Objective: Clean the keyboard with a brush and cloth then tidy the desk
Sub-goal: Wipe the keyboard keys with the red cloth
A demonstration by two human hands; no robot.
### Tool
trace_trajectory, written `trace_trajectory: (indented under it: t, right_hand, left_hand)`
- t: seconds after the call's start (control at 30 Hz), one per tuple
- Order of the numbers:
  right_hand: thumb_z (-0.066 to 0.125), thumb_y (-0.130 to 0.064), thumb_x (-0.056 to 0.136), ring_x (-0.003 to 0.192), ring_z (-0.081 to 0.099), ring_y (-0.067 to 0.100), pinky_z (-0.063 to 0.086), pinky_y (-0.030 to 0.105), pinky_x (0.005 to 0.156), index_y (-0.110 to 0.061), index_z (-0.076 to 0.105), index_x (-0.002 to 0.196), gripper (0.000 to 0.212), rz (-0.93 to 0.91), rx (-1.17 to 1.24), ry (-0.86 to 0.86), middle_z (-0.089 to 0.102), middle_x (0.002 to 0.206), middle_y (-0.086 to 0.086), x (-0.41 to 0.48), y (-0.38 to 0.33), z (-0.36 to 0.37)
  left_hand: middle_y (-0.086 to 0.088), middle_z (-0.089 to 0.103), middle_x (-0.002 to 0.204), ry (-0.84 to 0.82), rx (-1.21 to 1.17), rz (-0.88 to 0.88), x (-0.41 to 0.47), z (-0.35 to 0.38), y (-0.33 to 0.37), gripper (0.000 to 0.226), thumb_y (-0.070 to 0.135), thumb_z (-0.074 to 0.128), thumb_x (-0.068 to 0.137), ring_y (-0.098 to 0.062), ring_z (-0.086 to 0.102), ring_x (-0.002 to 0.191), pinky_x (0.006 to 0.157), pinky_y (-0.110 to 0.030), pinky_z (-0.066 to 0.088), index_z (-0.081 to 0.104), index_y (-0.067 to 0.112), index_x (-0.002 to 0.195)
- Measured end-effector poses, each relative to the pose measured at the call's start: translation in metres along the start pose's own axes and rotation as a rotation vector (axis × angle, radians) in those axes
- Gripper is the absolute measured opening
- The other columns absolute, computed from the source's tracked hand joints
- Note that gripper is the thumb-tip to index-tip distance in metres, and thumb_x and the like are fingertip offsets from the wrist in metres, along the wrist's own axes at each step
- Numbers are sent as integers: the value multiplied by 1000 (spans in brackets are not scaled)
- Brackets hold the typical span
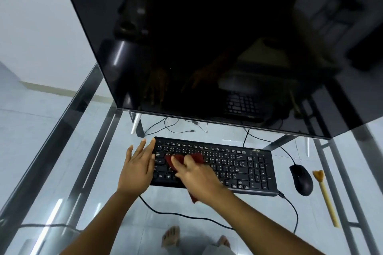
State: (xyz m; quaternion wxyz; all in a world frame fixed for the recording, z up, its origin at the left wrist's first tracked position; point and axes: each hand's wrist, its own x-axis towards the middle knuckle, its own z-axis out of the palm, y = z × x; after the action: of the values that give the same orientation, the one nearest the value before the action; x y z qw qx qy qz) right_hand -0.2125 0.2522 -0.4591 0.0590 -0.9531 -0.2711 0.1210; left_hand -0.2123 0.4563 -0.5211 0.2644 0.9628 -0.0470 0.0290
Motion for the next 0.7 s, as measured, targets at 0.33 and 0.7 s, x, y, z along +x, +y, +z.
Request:
trace_trajectory:
  t: [0.33, 0.7]
  right_hand:
    - [41, -33, 100, 80, 67, 35, 59, 44, 66, -27, 33, 146, 46, 410, 120, 116, 48, 123, 13, -27, 60, -11]
    - [63, -29, 90, 55, 66, 29, 55, 35, 47, -27, 48, 138, 50, 402, 68, 157, 56, 111, 13, -47, 62, -1]
  left_hand:
    - [-10, 39, 149, 11, 130, 228, 20, 8, 82, 51, 31, 29, 98, -25, 26, 143, 116, -51, 14, 43, 6, 140]
    - [-8, 19, 158, -159, 277, 272, 18, 47, 110, 58, 36, 21, 99, -19, 7, 147, 117, -49, 8, 23, 6, 149]
